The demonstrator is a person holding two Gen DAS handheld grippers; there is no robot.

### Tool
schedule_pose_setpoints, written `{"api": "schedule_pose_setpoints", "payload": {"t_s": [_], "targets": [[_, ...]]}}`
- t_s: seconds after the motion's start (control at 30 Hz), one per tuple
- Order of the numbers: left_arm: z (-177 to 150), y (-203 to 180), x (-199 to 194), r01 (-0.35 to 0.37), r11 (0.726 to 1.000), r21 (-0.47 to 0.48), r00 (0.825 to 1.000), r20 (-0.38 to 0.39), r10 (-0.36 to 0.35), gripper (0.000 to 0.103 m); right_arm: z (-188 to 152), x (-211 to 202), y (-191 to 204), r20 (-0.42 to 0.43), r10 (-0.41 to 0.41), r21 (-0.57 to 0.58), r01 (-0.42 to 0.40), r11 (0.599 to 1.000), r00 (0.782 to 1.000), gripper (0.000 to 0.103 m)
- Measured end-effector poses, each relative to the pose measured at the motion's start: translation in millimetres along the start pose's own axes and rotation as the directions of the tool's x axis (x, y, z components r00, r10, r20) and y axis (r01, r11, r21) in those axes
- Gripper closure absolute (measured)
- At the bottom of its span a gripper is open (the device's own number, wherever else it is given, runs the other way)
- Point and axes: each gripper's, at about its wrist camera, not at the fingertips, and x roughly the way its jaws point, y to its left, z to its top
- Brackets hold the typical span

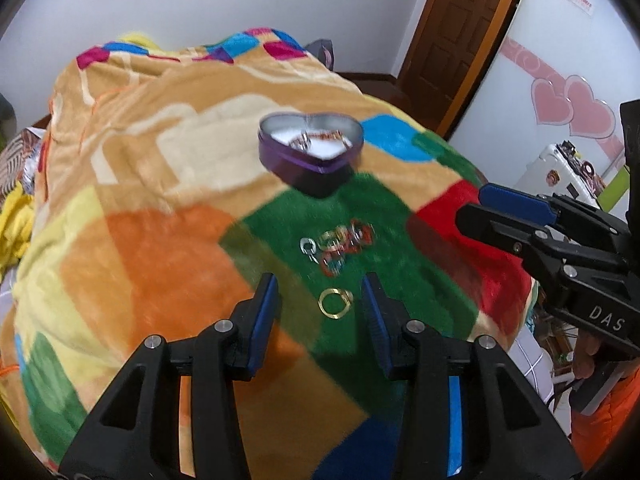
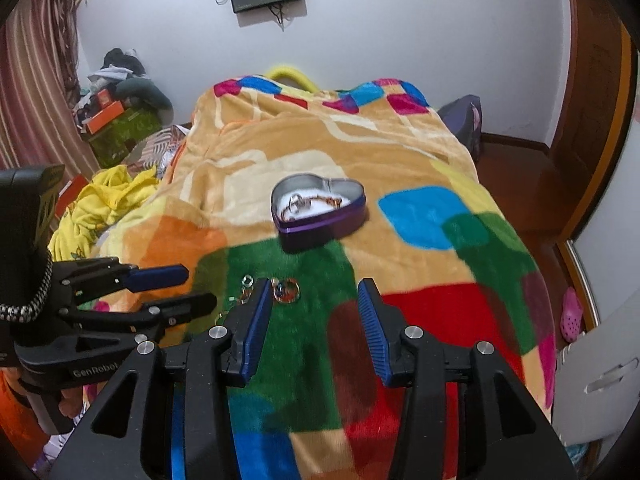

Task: Organize jewelry
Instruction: 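Move both tools back to the jewelry pile beside the tin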

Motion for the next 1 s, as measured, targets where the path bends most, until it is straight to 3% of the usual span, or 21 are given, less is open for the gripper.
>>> {"api": "schedule_pose_setpoints", "payload": {"t_s": [0.13, 0.27, 0.5, 0.6, 1.0], "targets": [[-6.7, -5.5, 8.0, 0.024, 1.000, 0.005, 0.999, -0.025, -0.023, 0.061, -6.0, 2.8, -3.1, -0.014, -0.005, 0.015, 0.005, 1.000, 1.000, 0.063], [-9.9, -7.2, 16.6, 0.038, 0.999, 0.003, 0.998, -0.045, -0.038, 0.072, -10.5, 5.8, -4.9, -0.026, -0.003, 0.022, 0.003, 1.000, 1.000, 0.063], [-14.2, 2.6, 23.3, 0.055, 0.998, -0.041, 0.997, -0.045, -0.057, 0.083, -11.0, 16.4, -6.0, -0.047, 0.009, 0.029, -0.008, 1.000, 0.999, 0.063], [-12.9, 8.1, 21.9, 0.077, 0.995, -0.061, 0.996, -0.040, -0.080, 0.083, -9.7, 24.2, -5.5, -0.059, 0.019, 0.031, -0.017, 0.999, 0.998, 0.063], [2.1, 25.6, 7.5, -0.009, 0.998, -0.063, 1.000, 0.022, 0.011, 0.083, -9.9, 57.4, 3.3, -0.112, 0.067, 0.029, -0.064, 0.998, 0.991, 0.063]]}}
